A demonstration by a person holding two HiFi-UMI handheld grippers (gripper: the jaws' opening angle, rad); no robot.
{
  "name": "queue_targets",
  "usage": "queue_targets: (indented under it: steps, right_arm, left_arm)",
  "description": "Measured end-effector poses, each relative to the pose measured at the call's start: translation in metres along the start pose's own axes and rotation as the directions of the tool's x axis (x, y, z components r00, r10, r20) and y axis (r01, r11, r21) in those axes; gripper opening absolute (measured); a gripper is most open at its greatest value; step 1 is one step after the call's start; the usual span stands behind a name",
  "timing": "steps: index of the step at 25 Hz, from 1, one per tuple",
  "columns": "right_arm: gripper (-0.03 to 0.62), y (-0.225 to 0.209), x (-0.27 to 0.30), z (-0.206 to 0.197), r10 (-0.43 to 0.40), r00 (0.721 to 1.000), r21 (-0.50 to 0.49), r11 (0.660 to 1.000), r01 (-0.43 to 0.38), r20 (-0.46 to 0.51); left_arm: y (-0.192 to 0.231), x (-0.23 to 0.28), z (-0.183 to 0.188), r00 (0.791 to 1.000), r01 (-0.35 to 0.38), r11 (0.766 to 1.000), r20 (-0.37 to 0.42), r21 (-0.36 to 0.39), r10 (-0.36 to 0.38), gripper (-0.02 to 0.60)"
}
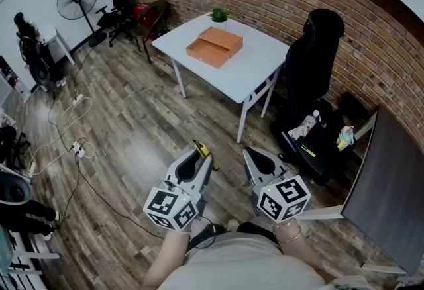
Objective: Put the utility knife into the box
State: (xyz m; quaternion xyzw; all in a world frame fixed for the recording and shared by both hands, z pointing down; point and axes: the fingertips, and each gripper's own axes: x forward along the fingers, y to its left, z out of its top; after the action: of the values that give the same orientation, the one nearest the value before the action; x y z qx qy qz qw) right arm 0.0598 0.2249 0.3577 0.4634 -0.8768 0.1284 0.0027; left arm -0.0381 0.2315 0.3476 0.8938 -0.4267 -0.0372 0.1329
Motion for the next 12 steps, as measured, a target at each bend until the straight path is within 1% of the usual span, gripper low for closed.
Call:
queue_targets:
  steps: [12]
  right_arm:
    - [-0.002,0.023,0.005,-0.015,0.038,0.999,-0.006,0.999,-0.038,-0.037]
  left_arm:
    - [-0.005,-0.001,-0.007,0.999,0.023,1.000,-0.023,-0.006,-0.023,0.110]
